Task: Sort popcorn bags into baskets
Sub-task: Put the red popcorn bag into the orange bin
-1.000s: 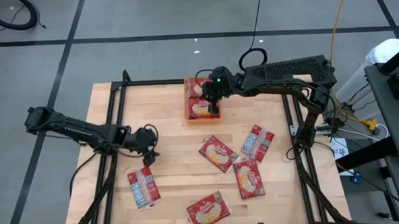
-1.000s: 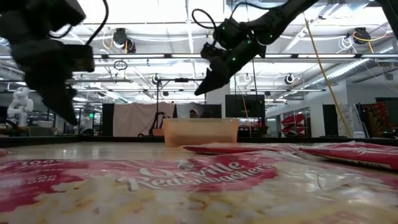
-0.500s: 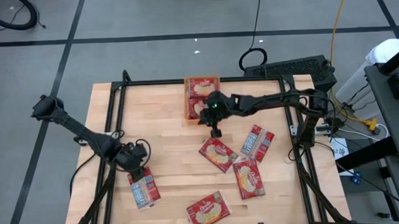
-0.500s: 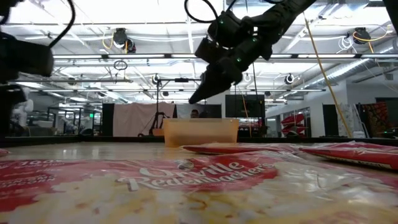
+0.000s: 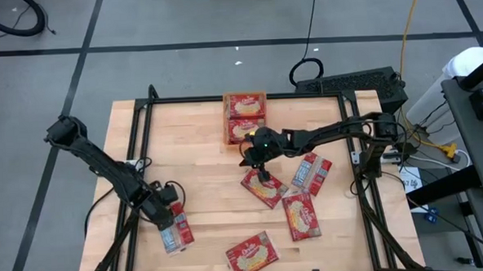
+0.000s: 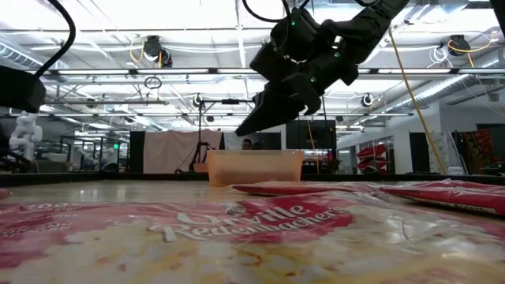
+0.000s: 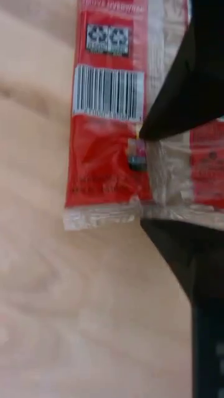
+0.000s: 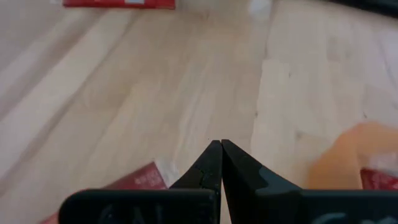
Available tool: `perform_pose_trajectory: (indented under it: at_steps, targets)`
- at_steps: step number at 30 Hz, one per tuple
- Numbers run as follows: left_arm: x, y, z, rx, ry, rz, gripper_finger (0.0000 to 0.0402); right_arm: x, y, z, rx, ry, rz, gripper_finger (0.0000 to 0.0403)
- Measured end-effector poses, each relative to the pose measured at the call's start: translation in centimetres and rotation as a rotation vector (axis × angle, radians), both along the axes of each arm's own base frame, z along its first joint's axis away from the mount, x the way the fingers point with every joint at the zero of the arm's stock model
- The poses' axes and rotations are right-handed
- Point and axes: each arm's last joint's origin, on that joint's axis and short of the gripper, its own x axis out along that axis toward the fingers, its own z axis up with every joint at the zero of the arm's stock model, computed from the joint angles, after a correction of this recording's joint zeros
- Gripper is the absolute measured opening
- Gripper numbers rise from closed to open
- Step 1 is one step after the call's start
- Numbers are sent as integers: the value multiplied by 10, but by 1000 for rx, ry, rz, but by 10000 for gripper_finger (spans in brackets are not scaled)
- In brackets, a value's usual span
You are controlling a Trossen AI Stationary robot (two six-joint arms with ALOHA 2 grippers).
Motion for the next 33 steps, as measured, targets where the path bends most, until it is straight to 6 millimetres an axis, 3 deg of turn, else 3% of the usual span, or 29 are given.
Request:
perform_pose_trajectory:
  at_steps: [7, 13, 19, 24, 33]
  targets:
    - [7, 7, 1, -5, -17, -55, 20, 5, 8, 7, 46, -128, -16, 2]
    - [17, 22, 11, 145, -148, -78, 7, 9, 15, 13, 39, -219, 6, 2]
    - [30, 35, 54, 422, -474, -180, 3, 12, 28, 21, 22, -309, 50, 18]
    - [36, 44, 88, 595, -776, -340, 2, 13, 48, 22, -162, -341, 63, 62]
    - [50, 56, 109, 753, -1112, -720, 1, 16, 62, 32, -319, -445, -36, 159]
